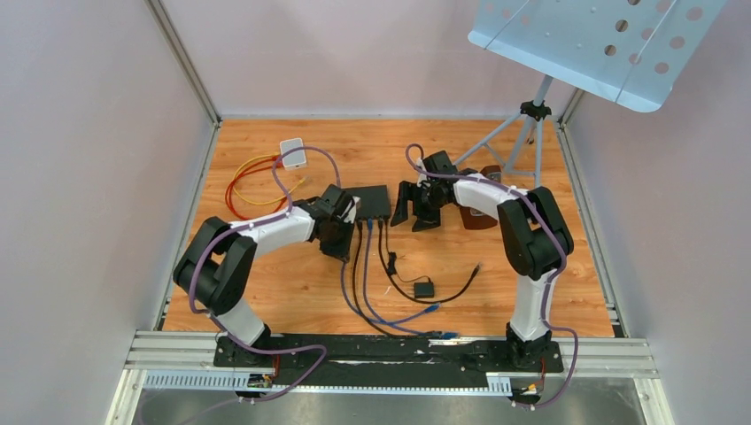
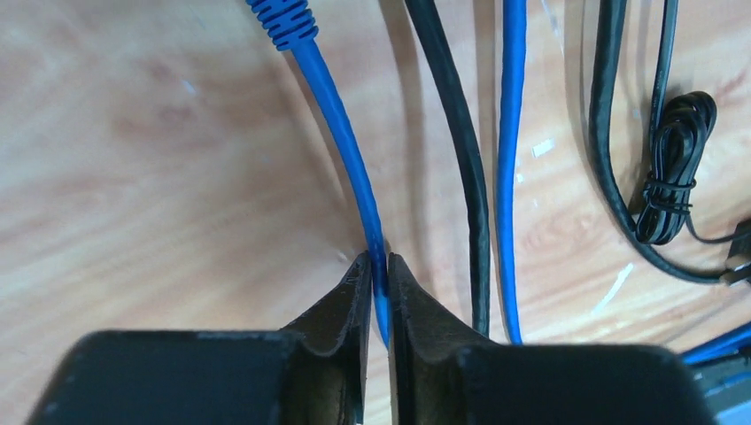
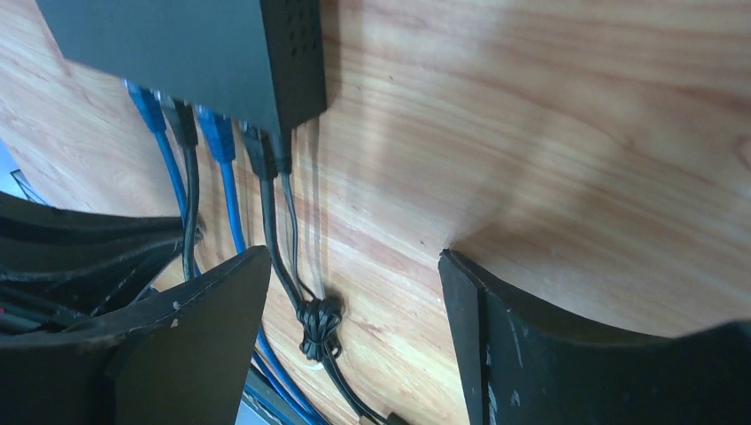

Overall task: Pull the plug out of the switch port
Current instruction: Move the switch port to the center of the board.

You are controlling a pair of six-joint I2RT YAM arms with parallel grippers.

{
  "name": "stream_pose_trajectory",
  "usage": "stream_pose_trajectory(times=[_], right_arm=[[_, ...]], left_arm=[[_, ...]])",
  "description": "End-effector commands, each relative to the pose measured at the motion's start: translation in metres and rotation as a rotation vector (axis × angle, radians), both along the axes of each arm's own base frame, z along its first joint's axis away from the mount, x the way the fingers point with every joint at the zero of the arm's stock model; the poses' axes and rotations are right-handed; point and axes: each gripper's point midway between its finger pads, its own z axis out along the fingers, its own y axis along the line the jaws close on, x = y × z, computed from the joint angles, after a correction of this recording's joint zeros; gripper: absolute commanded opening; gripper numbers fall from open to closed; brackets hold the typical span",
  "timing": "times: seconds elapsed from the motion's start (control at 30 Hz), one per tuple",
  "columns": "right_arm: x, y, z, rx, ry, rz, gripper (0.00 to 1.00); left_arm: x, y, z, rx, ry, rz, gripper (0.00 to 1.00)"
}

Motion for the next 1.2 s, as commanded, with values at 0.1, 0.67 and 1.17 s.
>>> stream_pose_trajectory(times=[0.1, 0.67, 1.17], right_arm=[[-0.001, -0.009, 0.016, -0.037, -0.081, -0.011, 0.75], [0.002, -0.004, 0.041, 0.000, -0.123, -0.013, 0.75], [0.037, 0.024, 0.034, 0.057, -0.089, 0.015, 0.76]], left_arm=[[-0.042, 0.003, 0.005, -0.019, 0.067, 0.039, 0.38], [0.018, 0.038, 0.070, 0.042, -0.230, 0.202, 1.00], [0.113, 0.025, 0.056, -0.210, -0.169, 0.241, 0.89]])
